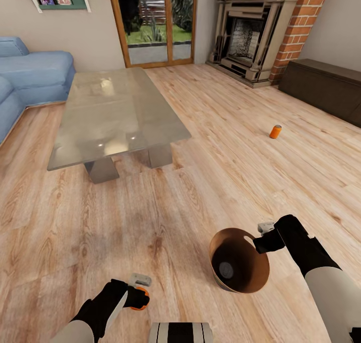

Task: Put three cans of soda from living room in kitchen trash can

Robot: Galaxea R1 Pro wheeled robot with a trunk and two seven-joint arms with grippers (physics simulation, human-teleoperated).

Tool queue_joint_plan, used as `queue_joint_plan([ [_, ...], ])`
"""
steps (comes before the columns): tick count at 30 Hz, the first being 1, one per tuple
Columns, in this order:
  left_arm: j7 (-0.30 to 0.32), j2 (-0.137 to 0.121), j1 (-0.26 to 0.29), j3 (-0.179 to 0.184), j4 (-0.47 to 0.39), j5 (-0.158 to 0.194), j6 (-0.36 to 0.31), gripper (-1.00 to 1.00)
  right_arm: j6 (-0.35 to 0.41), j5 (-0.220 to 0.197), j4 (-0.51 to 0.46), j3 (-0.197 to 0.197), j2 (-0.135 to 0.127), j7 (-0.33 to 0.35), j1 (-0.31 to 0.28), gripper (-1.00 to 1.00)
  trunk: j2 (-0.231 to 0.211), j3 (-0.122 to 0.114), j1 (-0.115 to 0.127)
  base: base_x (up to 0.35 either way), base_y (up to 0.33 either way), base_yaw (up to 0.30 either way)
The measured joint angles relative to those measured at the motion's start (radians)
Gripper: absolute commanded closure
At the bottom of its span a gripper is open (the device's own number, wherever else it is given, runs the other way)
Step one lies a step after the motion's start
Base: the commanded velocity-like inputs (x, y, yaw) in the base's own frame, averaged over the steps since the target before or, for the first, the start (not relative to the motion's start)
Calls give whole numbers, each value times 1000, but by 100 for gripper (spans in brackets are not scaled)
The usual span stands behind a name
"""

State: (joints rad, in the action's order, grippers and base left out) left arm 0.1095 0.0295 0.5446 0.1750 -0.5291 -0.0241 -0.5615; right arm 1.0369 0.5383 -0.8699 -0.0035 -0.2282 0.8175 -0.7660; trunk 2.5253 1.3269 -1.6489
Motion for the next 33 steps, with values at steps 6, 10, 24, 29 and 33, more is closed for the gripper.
queue_joint_plan([
  [6, -1, 0, 0, 0, 0, 1, 0, -100, 1, -2, 0, 1, 1, 0, 0, 100, 0, 0, 0, 0, 0, 0],
  [10, 1, -1, 0, 1, 0, 0, 2, 100, 0, 1, 0, 1, 1, 0, 0, 100, 0, 0, 0, 0, 0, 0],
  [24, 4, 0, 0, 1, 3, 2, 21, 100, 0, 2, 0, 3, 1, 0, -1, 100, 0, -4, 1, 0, 0, 0],
  [29, 4, 1, 0, 1, 9, 2, 20, 100, 1, -1, 0, 1, 1, 0, 0, 100, -1, -23, 3, 0, 0, 0],
  [33, 3, 1, 0, 1, 11, 1, 20, 100, 0, 0, 0, 2, 1, 0, -1, 100, -2, -39, 5, 0, 0, 0],
])
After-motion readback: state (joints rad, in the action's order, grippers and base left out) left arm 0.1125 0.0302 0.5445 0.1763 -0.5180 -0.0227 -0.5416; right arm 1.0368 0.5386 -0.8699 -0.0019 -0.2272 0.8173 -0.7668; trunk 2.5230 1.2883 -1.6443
